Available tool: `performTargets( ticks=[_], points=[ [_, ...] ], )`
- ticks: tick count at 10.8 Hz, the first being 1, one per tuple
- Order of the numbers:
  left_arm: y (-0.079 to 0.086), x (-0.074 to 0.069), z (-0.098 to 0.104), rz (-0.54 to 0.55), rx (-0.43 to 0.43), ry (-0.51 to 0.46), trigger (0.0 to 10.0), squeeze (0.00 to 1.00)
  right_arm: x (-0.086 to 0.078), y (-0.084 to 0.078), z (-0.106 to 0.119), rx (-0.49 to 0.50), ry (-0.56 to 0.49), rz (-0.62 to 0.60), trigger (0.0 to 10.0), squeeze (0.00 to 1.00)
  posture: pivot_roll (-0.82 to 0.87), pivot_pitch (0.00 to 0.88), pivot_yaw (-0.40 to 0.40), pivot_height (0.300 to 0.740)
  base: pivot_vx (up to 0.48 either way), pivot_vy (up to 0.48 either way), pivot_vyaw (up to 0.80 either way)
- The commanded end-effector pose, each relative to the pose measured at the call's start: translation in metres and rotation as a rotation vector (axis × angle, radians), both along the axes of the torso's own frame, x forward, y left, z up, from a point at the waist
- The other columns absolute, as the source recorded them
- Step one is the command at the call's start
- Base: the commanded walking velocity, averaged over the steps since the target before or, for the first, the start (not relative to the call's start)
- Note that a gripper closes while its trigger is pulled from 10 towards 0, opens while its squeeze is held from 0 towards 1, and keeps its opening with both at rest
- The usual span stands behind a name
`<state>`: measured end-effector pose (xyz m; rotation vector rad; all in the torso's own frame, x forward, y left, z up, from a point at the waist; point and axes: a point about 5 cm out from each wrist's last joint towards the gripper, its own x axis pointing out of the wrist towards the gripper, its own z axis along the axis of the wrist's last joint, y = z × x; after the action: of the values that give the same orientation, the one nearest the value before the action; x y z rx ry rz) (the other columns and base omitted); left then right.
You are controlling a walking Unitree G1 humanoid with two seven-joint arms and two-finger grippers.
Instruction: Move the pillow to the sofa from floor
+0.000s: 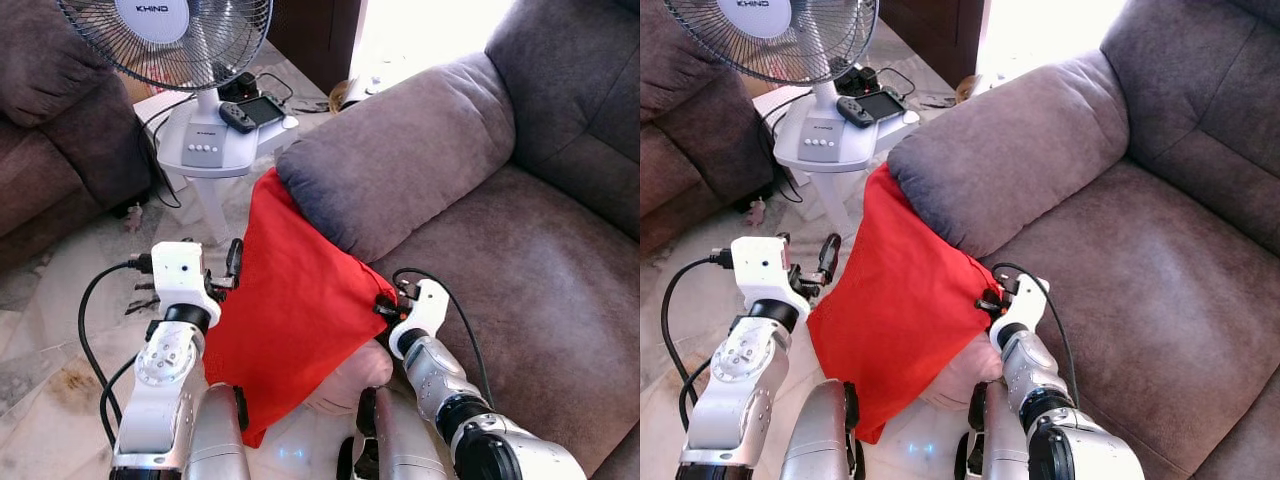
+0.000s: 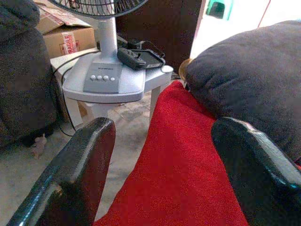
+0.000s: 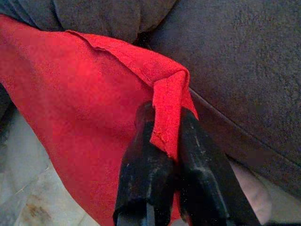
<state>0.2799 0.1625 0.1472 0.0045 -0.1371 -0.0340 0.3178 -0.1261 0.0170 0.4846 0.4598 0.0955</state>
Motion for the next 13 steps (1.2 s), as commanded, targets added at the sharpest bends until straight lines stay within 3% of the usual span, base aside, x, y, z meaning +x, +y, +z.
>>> performTargets(
  ticks=[1,2,3,7,13],
  points=[
    [-0.001,0.001,-0.004,0.004,0.005,0.014,10.0,0.00,0.000,-0.001,0.000,-0.009,-0.003,0.010,0.0,0.00,0.21,0.153,-0.090,0.615,0.000,0.000,0.00],
    [-0.003,0.004,-0.004,0.002,0.004,0.011,10.0,0.00,0.003,0.001,0.004,-0.028,-0.030,0.039,0.0,0.00,0.20,0.138,-0.092,0.615,0.000,0.000,0.00],
    [-0.002,0.007,-0.003,0.005,0.002,0.004,10.0,0.00,0.010,0.003,0.015,-0.109,-0.103,0.114,10.0,0.00,0.19,0.121,-0.091,0.615,0.000,0.000,0.00],
    [-0.012,0.017,-0.003,-0.006,-0.029,-0.013,10.0,0.00,0.027,-0.013,0.055,-0.178,-0.374,0.160,10.0,0.00,0.13,0.085,-0.096,0.615,0.000,0.000,0.00],
    [-0.007,0.018,-0.002,0.019,-0.028,-0.036,10.0,0.00,0.039,0.003,0.119,-0.198,-0.665,0.215,10.0,0.00,0.13,0.074,-0.103,0.615,0.000,0.000,0.00]
  ],
)
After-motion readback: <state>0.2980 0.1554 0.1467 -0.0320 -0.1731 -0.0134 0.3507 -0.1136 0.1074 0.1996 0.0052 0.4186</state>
